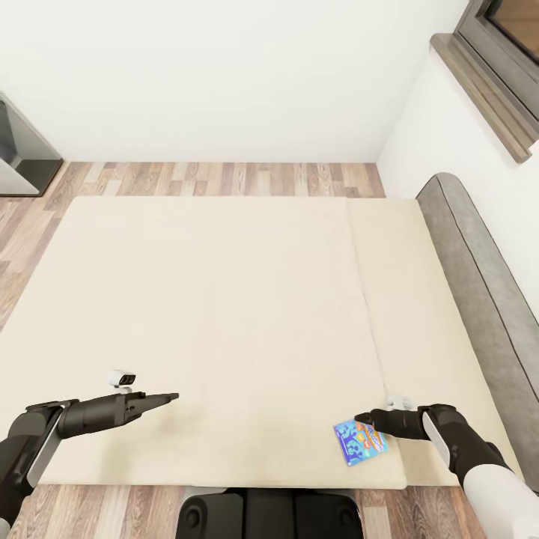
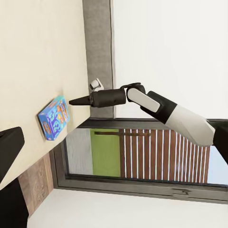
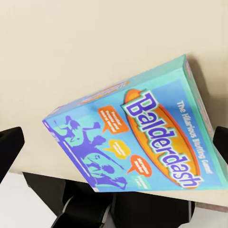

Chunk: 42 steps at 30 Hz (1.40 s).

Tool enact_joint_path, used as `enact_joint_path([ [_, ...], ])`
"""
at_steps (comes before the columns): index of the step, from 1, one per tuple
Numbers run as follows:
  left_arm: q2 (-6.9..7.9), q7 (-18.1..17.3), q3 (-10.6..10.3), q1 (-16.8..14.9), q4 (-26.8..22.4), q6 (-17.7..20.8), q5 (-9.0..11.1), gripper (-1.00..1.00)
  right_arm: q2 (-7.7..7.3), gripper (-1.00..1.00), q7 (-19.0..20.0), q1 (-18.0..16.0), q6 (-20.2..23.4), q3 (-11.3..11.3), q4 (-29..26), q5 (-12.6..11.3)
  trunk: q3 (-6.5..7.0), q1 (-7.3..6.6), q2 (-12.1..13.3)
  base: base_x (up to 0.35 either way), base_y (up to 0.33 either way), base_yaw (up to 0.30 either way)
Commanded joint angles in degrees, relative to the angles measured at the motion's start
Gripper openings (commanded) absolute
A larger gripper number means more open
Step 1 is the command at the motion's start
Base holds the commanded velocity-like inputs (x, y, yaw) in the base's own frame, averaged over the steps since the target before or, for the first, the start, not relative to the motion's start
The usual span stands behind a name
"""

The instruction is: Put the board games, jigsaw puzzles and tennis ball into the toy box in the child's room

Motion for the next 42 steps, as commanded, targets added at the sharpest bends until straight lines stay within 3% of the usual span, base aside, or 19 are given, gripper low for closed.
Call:
enact_joint_path([
  [1, 0.02, -0.2, 0.0, 0.0, 0.0, 0.6, 0.0, 1.0, 0.0, 1.0, 0.1, 0.0, 0.5, -0.2, -0.1, -0.2, -0.07, 0.03, -0.1, 0.0, 0.0, 0.0],
  [15, 0.11, -0.2, 0.0, 0.0, 0.0, 0.6, 0.1, 1.0, -0.13, 1.0, 0.0, -0.1, 0.5, -0.4, -0.1, -0.2, -0.34, 0.03, -0.1, 0.0, 0.0, 0.0],
  [42, 0.19, -0.2, 0.1, 0.0, 0.0, 0.6, 0.1, 1.0, -0.12, 1.0, 0.0, -0.1, 0.5, -0.4, -0.1, -0.2, -2.78, 0.03, -0.1, 0.0, 0.0, 0.0],
])
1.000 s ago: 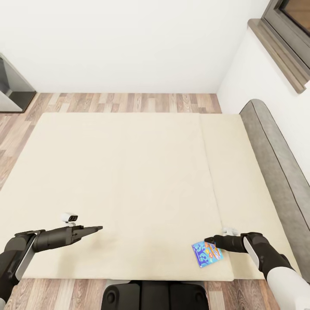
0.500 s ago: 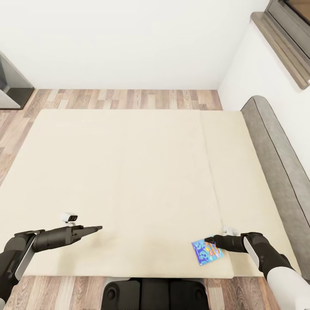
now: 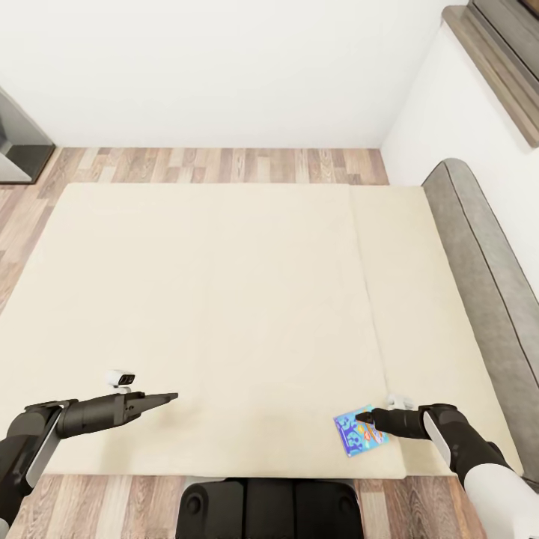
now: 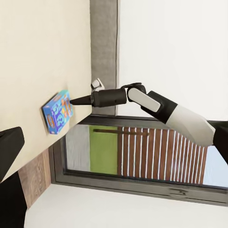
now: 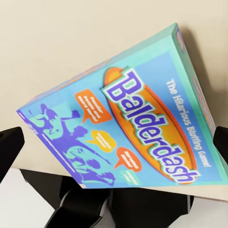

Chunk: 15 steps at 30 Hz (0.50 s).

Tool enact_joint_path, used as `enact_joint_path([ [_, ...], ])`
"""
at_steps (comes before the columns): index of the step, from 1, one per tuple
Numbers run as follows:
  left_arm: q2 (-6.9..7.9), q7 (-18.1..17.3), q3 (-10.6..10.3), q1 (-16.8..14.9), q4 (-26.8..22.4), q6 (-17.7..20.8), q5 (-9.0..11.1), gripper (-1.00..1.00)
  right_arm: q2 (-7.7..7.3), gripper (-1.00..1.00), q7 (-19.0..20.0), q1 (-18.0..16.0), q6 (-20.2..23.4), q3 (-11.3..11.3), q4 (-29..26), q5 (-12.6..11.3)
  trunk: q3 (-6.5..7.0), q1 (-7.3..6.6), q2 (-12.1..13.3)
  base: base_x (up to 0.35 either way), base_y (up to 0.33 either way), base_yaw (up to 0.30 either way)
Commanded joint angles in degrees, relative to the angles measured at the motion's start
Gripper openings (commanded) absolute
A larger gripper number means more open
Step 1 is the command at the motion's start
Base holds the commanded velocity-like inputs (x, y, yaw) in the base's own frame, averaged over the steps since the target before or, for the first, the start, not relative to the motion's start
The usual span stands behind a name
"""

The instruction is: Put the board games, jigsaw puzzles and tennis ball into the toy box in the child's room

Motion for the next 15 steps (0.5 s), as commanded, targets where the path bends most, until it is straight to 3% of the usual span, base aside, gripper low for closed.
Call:
enact_joint_path([
  [1, 0.02, -0.2, 0.0, 0.0, 0.0, 0.6, 0.0, 1.0, 0.01, 1.0, 0.1, 0.0, 0.5, -0.2, -0.1, -0.2, -0.16, 0.03, -0.1, 0.0, 0.0, 0.0],
  [15, 0.02, -0.2, 0.0, 0.0, 0.0, 0.6, -0.1, 1.0, -0.06, 1.0, 0.1, -0.1, 0.5, -0.2, -0.4, -0.2, -1.34, 0.03, -0.1, 0.0, 0.0, 0.0],
])
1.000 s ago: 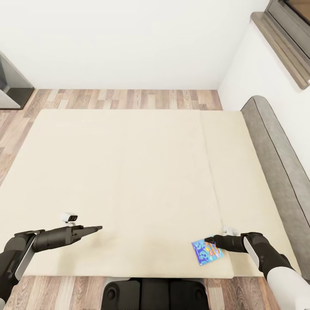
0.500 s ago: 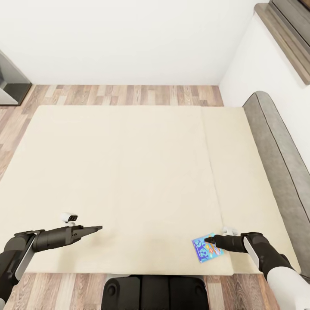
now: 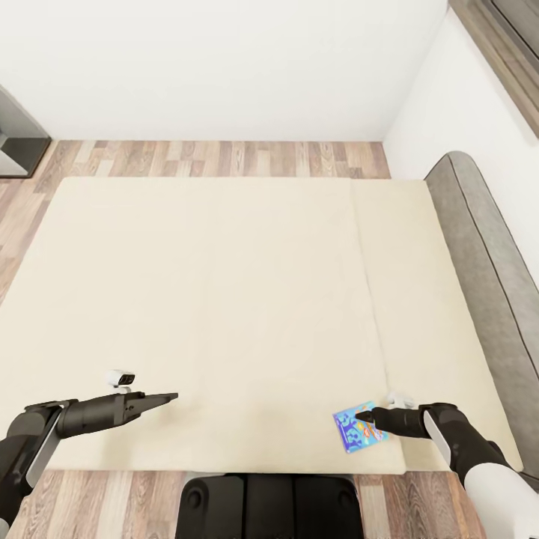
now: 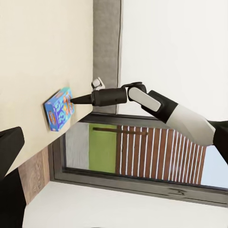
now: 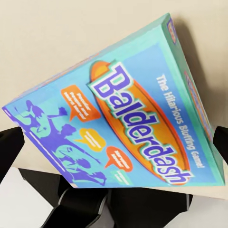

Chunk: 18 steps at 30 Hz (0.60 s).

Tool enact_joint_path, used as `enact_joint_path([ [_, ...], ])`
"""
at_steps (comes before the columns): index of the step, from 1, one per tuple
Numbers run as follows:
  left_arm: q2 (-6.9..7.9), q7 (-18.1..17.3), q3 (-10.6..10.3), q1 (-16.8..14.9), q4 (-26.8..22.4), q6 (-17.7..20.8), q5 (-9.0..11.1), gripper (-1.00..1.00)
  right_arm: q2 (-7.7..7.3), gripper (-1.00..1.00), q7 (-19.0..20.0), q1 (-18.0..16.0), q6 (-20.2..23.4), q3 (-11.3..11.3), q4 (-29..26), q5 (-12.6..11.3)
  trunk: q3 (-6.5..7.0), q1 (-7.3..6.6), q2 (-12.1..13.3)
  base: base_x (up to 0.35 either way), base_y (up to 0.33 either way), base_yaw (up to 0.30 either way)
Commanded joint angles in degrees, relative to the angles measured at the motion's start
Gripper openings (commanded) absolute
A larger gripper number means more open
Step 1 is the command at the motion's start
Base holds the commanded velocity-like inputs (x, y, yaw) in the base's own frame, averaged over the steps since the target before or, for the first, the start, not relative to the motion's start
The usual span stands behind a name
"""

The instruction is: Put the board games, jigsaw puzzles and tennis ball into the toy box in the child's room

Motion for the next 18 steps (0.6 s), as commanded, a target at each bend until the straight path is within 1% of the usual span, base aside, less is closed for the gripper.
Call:
enact_joint_path([
  [1, 0.02, -0.2, 0.0, 0.0, 0.0, 0.6, 0.0, 1.0, 0.01, 1.0, 0.1, 0.0, 0.5, -0.2, -0.1, -0.2, -0.13, 0.03, -0.1, 0.0, 0.0, 0.0],
  [7, 0.02, -0.2, 0.0, 0.0, 0.0, 0.6, 0.1, 1.0, 0.06, 1.0, -0.2, 0.0, 0.5, -0.2, -0.1, -0.2, -0.48, 0.03, -0.1, 0.0, 0.0, 0.0],
  [12, 0.02, -0.2, 0.0, 0.0, 0.0, 0.6, 0.0, 1.0, 0.1, 1.0, -1.9, 0.0, 0.5, -0.3, 0.0, -0.2, -0.68, 0.03, -0.1, 0.0, 0.0, 0.0],
  [18, 0.02, -0.2, 0.0, 0.0, 0.0, 0.6, 0.1, 1.0, 0.28, 1.0, -2.6, 0.0, 0.6, 0.0, 0.2, -0.1, -0.72, 0.03, -0.1, 0.0, 0.0, 0.0],
])
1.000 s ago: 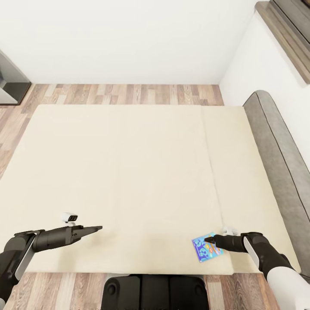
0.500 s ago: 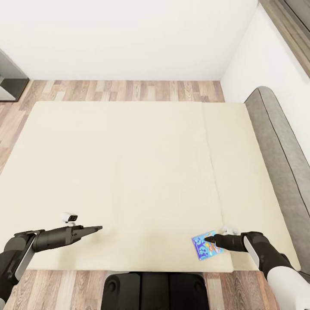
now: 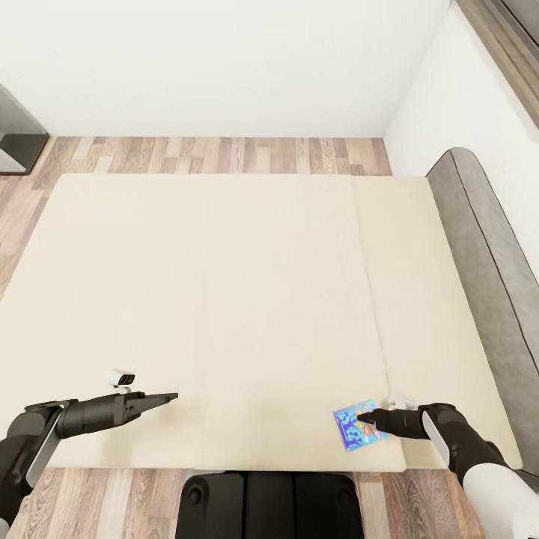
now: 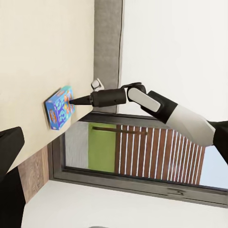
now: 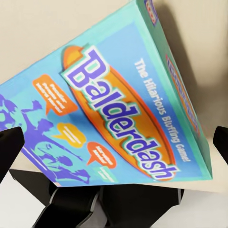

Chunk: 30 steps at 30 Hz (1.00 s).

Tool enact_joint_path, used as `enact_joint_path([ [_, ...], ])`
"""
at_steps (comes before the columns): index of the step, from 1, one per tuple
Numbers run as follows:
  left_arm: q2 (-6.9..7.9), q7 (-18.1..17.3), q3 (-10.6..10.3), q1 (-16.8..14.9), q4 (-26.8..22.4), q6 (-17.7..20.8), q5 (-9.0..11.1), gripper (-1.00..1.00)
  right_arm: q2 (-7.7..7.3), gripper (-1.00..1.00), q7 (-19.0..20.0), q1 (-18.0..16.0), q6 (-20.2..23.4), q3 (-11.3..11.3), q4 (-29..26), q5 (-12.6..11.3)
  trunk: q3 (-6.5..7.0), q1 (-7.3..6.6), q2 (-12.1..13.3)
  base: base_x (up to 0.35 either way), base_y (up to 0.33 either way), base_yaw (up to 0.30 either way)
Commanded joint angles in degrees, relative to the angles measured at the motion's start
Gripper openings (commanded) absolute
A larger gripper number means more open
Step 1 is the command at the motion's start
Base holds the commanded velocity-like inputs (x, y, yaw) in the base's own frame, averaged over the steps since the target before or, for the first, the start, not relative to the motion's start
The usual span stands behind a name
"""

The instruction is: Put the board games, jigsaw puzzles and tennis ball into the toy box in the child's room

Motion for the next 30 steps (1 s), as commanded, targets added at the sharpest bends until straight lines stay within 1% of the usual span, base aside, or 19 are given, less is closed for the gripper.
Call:
enact_joint_path([
  [1, 0.02, -0.2, 0.0, 0.0, 0.0, 0.6, 0.0, 1.0, 0.03, 1.0, 0.1, 0.0, 0.5, -0.2, 0.0, -0.2, -0.06, 0.03, -0.1, 0.0, 0.0, 0.0],
  [7, 0.02, -0.2, 0.0, 0.0, 0.0, 0.6, 0.0, 1.0, 0.15, 1.0, 0.0, 0.0, 0.7, -0.1, 0.0, -0.1, -0.07, 0.03, -0.1, 0.0, 0.0, 0.0],
  [17, 0.02, -0.2, 0.0, 0.0, 0.0, 0.6, 0.0, 1.0, 0.88, 1.0, 0.2, 0.0, 1.3, 0.0, 0.0, 0.0, -0.07, 0.03, -0.1, 0.0, 0.0, 0.0],
  [26, 0.04, -0.2, 0.0, 0.0, 0.1, 0.6, 0.0, 1.0, 0.92, 1.0, 0.6, 0.0, 1.5, 0.2, 0.0, -0.1, -0.07, 0.03, -0.1, 0.0, 0.0, 0.0],
  [29, 0.06, -0.2, 0.0, 0.0, 0.1, 0.6, 0.0, 1.0, 0.94, 1.0, 0.8, 0.0, 1.8, 1.0, 0.1, -0.1, -0.07, 0.03, -0.1, 0.0, 0.0, 0.0],
  [30, 0.08, -0.2, 0.0, 0.0, 0.1, 0.6, 0.0, 1.0, 0.94, 1.0, 0.8, 0.0, 2.1, 2.0, 0.1, -0.2, -0.07, 0.03, -0.1, 0.0, 0.0, 0.0],
])
